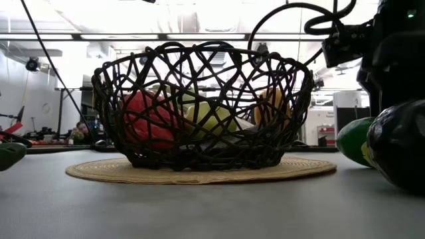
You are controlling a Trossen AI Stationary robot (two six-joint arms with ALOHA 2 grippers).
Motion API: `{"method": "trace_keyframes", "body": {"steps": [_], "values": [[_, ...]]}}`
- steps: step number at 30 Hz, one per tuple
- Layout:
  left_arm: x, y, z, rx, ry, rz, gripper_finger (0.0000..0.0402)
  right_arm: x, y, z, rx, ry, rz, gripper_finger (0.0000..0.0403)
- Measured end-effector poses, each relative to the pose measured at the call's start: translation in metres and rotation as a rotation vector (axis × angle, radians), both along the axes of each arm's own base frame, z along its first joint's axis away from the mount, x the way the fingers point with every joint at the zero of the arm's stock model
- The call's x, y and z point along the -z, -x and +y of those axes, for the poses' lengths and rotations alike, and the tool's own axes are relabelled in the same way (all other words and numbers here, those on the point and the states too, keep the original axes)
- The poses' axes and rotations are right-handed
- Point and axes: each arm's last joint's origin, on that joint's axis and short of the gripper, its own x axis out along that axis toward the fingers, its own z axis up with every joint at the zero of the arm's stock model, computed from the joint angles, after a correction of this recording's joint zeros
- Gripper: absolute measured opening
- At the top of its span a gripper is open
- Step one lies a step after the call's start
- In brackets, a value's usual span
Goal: Build produce basket
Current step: Put the lime into the wire basket
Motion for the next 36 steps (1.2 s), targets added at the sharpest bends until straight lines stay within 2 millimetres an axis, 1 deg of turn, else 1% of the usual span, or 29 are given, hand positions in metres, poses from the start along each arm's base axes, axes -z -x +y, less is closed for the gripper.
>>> {"method": "trace_keyframes", "body": {"steps": [4,11,15,20,24,31,34,36], "values": [[0.000,0.000,0.000,0.000,0.000,0.000,0.0144,0.000,0.000,0.000,0.000,-0.011,0.004,0.0230],[0.000,0.000,0.000,0.000,0.000,-0.001,0.0144,-0.004,0.004,-0.001,-0.032,-0.006,0.020,0.0230],[0.000,0.000,0.000,0.000,0.002,-0.002,0.0144,-0.012,0.011,-0.006,-0.043,0.015,0.039,0.0230],[-0.002,0.000,0.000,0.000,0.007,-0.021,0.0144,-0.030,0.023,-0.015,-0.041,0.123,0.002,0.0230],[-0.004,-0.001,0.000,0.000,0.009,-0.028,0.0144,-0.049,0.034,-0.026,-0.050,0.267,-0.098,0.0230],[-0.007,-0.001,0.000,0.000,0.018,-0.059,0.0144,-0.085,0.051,-0.043,-0.028,0.487,-0.352,0.0230],[-0.010,-0.001,0.000,0.000,0.024,-0.086,0.0144,-0.097,0.057,-0.049,-0.012,0.592,-0.448,0.0230],[-0.010,0.000,0.000,0.000,0.024,-0.087,0.0144,-0.102,0.060,-0.052,-0.005,0.661,-0.507,0.0230]]}}
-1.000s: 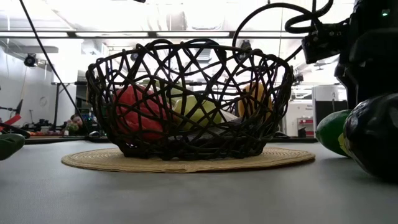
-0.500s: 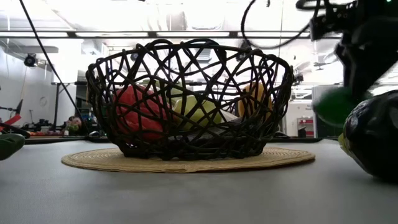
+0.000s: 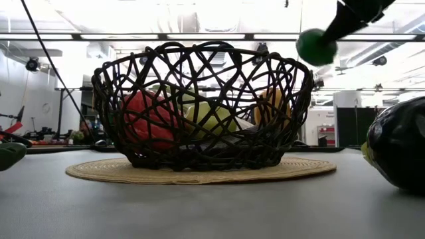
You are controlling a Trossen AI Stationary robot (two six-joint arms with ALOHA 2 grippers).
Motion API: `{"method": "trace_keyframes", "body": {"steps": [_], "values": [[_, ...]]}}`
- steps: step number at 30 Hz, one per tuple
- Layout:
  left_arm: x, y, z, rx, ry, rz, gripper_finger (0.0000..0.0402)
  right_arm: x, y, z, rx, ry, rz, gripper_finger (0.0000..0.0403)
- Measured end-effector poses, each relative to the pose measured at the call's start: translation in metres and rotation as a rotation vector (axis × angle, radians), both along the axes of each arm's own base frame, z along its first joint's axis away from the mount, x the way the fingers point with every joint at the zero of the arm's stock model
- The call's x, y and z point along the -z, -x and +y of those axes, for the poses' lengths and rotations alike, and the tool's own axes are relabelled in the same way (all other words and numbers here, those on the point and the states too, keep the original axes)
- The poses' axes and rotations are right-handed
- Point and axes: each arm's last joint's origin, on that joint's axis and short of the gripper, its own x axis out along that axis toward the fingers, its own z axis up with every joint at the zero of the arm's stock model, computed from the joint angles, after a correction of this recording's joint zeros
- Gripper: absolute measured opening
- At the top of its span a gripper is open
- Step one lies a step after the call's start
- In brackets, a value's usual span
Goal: Build produce basket
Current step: Put the lime into the wire basket
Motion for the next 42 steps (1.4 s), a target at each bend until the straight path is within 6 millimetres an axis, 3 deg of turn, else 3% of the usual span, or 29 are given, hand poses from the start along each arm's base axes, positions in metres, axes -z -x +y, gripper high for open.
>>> {"method": "trace_keyframes", "body": {"steps": [8,15,23,30,42], "values": [[0.001,0.000,0.000,0.000,-0.001,0.001,0.0144,0.005,0.001,0.004,-0.024,0.124,-0.147,0.0231],[-0.003,0.000,0.000,0.000,0.008,-0.039,0.0144,-0.005,-0.017,0.022,-0.161,0.156,-0.208,0.0231],[-0.006,0.000,0.000,0.002,0.019,-0.072,0.0144,-0.013,-0.037,0.041,-0.546,0.105,-0.345,0.0231],[-0.004,-0.004,-0.002,0.029,0.073,-0.081,0.0144,-0.009,-0.040,0.046,-0.826,0.149,-0.586,0.0231],[-0.001,-0.024,-0.008,0.092,0.129,-0.132,0.0156,0.024,-0.043,0.028,-0.770,0.196,-0.754,0.0231]]}}
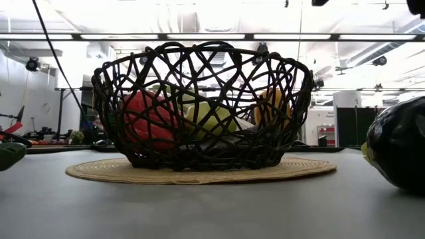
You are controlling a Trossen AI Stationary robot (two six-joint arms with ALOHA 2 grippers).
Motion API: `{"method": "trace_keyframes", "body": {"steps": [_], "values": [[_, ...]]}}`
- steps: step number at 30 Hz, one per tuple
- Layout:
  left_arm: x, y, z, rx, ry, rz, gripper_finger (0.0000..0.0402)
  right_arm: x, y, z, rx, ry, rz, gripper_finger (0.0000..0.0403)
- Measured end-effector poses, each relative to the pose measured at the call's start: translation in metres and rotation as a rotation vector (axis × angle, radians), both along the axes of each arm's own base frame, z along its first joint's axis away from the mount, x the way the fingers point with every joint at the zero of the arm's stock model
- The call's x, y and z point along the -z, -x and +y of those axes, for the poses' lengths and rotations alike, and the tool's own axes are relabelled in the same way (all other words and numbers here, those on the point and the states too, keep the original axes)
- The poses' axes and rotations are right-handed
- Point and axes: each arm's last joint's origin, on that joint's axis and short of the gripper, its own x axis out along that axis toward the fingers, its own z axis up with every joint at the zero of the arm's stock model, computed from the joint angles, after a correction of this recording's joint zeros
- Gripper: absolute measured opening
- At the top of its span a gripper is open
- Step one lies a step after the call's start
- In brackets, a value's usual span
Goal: Build produce basket
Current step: Put the lime into the wire basket
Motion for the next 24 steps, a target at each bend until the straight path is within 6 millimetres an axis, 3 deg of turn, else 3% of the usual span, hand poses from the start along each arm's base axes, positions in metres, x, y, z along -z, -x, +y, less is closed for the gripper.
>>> {"method": "trace_keyframes", "body": {"steps": [8,12,24], "values": [[0.005,-0.010,-0.002,0.014,0.082,-0.027,0.0261,0.013,-0.011,-0.005,0.030,-0.044,0.041,0.0231],[0.018,-0.022,-0.005,0.024,0.078,0.016,0.0298,0.014,-0.015,-0.004,0.034,-0.056,0.048,0.0231],[0.032,-0.061,-0.011,0.037,0.078,0.002,0.0311,0.015,-0.015,-0.004,0.036,-0.060,0.058,0.0231]]}}
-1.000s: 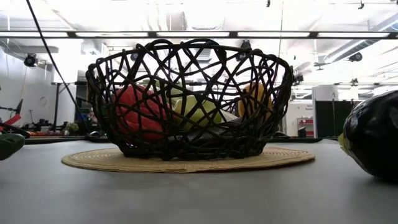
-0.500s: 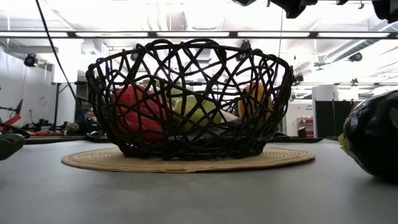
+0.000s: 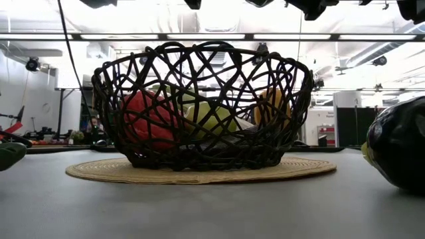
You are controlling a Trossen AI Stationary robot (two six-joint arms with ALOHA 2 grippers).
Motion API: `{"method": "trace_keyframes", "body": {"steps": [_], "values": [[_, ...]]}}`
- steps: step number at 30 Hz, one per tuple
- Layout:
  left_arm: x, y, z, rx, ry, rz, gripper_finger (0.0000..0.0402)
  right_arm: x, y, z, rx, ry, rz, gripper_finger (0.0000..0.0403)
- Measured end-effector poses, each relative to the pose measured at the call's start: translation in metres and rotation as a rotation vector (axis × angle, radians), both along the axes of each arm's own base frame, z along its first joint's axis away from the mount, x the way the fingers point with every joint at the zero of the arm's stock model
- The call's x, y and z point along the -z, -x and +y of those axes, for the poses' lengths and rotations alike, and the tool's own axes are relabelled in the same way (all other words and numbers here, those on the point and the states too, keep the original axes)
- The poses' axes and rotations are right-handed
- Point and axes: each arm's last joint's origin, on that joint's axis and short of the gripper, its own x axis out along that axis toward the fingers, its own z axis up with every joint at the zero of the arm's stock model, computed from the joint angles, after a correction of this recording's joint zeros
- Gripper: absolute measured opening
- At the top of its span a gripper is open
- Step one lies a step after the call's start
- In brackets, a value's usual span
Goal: Build produce basket
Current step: Put the lime into the wire basket
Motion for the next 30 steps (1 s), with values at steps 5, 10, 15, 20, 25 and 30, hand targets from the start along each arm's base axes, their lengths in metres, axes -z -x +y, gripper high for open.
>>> {"method": "trace_keyframes", "body": {"steps": [5,10,15,20,25,30], "values": [[0.004,-0.013,0.000,-0.014,-0.002,0.013,0.0311,0.001,0.000,0.000,-0.007,0.004,0.011,0.0231],[0.005,-0.014,0.001,-0.019,-0.004,0.019,0.0307,0.002,0.000,0.000,-0.008,0.000,0.016,0.0231],[0.006,-0.013,0.001,-0.019,-0.005,0.020,0.0276,0.002,0.000,0.000,-0.009,-0.001,0.016,0.0231],[0.006,-0.013,0.001,-0.019,-0.005,0.022,0.0243,0.002,0.000,0.000,-0.009,-0.009,0.016,0.0243],[0.007,-0.013,0.001,-0.016,-0.007,0.030,0.0235,0.003,0.000,0.000,-0.012,-0.040,0.019,0.0293],[0.014,-0.012,0.001,-0.014,-0.061,0.123,0.0233,0.003,0.001,0.000,-0.009,-0.045,0.037,0.0346]]}}
